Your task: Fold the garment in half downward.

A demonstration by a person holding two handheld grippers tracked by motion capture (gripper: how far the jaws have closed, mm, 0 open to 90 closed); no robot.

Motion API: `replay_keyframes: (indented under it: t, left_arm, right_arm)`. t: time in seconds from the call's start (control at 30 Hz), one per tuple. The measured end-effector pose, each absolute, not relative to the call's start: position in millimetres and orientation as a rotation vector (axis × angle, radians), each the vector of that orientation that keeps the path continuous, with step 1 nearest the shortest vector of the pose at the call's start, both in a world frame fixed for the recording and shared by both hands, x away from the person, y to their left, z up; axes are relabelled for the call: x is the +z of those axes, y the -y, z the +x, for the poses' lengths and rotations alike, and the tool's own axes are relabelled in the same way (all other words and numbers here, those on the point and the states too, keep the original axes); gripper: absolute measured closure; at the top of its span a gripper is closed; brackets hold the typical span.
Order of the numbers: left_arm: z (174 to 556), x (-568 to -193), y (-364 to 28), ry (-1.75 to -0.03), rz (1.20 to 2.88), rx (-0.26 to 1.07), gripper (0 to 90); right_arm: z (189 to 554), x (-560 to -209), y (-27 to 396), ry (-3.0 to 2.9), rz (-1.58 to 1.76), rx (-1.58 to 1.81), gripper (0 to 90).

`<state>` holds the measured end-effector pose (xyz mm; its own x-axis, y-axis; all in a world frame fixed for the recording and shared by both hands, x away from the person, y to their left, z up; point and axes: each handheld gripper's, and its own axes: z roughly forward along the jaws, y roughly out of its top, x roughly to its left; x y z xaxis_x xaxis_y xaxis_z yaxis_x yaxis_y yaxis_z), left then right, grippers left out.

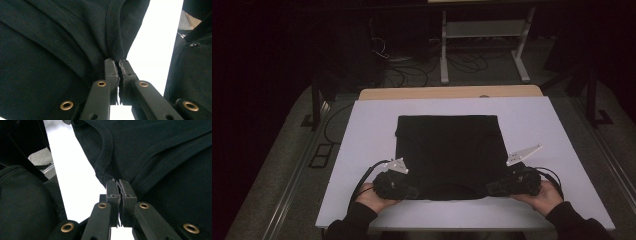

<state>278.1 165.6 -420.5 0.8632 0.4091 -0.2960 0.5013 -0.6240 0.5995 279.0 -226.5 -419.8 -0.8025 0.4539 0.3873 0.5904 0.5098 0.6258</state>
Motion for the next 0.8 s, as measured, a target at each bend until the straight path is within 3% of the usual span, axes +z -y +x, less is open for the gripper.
replay_keyframes:
  t: [0.53, 0.8]
  left_arm:
    - [276.4, -424.7, -167.3, -0.666, 2.34, -0.21, 83.5]
    - [274.2, -423.3, -171.8, -0.639, 2.315, -0.202, 67.8]
  right_arm:
    - [275.9, -423.3, 223.9, 2.574, -0.908, -1.118, 84.8]
    - [274.4, -422.2, 226.4, 2.582, -0.92, -1.096, 75.7]
